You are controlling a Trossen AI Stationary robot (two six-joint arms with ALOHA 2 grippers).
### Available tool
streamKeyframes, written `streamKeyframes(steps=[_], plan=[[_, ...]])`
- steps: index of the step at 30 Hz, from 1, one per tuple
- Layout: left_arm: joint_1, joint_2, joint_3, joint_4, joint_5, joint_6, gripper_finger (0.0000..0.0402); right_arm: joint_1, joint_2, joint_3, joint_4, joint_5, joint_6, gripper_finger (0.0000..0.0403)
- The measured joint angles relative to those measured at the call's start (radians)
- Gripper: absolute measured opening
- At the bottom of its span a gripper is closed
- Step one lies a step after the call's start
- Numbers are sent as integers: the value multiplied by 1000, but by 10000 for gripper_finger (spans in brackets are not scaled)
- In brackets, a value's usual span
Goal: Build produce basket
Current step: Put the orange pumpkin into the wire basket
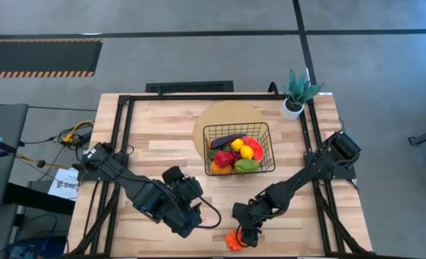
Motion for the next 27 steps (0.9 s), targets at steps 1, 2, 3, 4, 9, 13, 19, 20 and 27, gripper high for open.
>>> streamKeyframes(steps=[1, 2, 3, 4, 9, 13, 19, 20, 27], plan=[[-6, 0, -8, 2, 4, -11, 314, 2, 0, 0, 2, 1, -8, 270], [-11, 0, -18, 10, 5, -23, 314, 7, 0, 0, 3, 6, -14, 270], [-15, 0, -30, 25, 5, -32, 314, 8, 0, 0, 7, 11, -18, 270], [-20, 0, -38, 39, 6, -42, 314, 10, 0, 0, 12, 15, -26, 270], [-41, -1, -77, 129, 29, -78, 314, 11, 0, 0, 36, 23, -47, 269], [-56, 0, -121, 226, 31, -78, 314, 11, 0, 0, 36, 30, -62, 269], [-52, 0, -178, 343, 31, -56, 314, 11, 0, 0, 34, -13, -63, 269], [-51, 0, -182, 350, 36, -41, 314, 13, 0, 0, 34, -31, -63, 269], [-35, -1, -183, 356, 41, -13, 314, 54, 0, 0, -15, -66, -18, 269]])
